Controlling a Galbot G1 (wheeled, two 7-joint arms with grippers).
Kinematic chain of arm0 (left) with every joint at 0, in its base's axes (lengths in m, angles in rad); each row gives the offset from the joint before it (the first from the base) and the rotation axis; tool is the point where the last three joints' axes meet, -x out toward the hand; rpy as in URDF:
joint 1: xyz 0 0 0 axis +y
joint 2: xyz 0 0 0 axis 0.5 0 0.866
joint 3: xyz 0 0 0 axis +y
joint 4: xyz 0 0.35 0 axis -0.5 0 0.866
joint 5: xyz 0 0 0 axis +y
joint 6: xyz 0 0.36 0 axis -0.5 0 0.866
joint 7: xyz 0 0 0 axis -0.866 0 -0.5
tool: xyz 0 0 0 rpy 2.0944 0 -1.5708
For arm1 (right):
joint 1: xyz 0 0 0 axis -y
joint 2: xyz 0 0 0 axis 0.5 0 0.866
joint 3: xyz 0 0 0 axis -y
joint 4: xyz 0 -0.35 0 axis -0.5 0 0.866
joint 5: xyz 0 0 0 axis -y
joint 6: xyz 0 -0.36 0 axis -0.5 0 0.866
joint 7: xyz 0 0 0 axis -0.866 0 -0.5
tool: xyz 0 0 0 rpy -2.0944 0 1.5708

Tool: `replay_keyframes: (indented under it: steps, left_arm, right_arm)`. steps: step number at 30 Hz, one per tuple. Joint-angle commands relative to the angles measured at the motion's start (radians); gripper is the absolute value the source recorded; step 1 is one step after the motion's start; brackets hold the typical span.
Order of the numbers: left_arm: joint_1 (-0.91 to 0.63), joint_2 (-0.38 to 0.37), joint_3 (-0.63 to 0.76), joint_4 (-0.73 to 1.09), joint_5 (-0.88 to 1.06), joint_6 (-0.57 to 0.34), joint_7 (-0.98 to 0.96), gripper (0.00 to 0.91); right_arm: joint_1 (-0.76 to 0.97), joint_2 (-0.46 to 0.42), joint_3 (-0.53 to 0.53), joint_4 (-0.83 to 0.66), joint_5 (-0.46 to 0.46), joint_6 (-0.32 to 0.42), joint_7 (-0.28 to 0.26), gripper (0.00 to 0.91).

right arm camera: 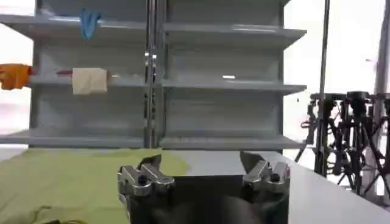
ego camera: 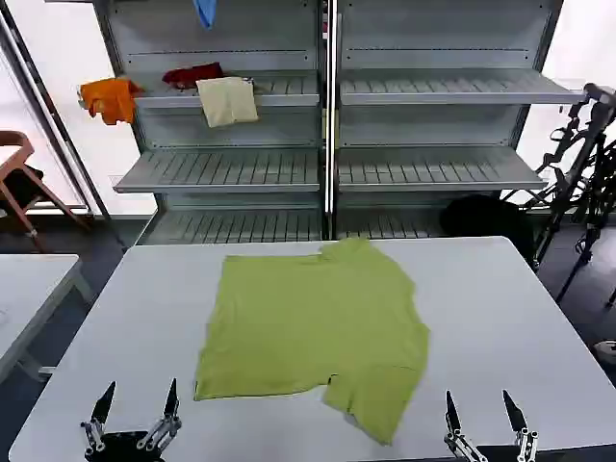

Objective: Fold and organize the clothes.

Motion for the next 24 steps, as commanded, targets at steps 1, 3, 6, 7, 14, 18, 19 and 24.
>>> replay_keyframes:
  steps: [1,3,6,7,14,18,19,24]
  left_arm:
    - [-0.080,-0.005,-0.004,-0.072,-0.044,0.232,-0.001,0.907]
    - [-0.095,0.002,-0.007,-0.090,-0.099,0.296,0.006,0.907]
    - [-0.120,0.014,-0.018,-0.105,-0.175,0.386,0.012,0.907]
    - [-0.131,0.016,-0.020,-0.102,-0.197,0.410,0.013,0.907]
    - [-0.179,0.043,-0.033,-0.072,-0.362,0.557,0.048,0.907]
    - [-0.202,0.055,-0.055,-0.030,-0.404,0.591,0.066,0.907]
    - [-0.203,0.056,-0.056,-0.018,-0.408,0.591,0.069,0.907]
    - [-0.227,0.055,-0.060,0.011,-0.460,0.590,0.080,0.907]
  right_arm:
    - [0.024,-0.015,-0.061,0.080,0.066,-0.323,0.013,0.907]
    - [0.028,-0.019,-0.074,0.088,0.093,-0.382,0.004,0.907]
    - [0.052,-0.016,-0.103,0.100,0.120,-0.458,0.006,0.907]
    - [0.078,-0.008,-0.116,0.106,0.139,-0.516,0.012,0.907]
    - [0.138,0.000,-0.150,0.120,0.179,-0.661,0.021,0.907]
    - [0.155,0.000,-0.149,0.115,0.178,-0.689,0.017,0.907]
    - [0.158,-0.001,-0.150,0.114,0.179,-0.695,0.010,0.907]
    - [0.180,0.005,-0.163,0.103,0.176,-0.714,0.002,0.907]
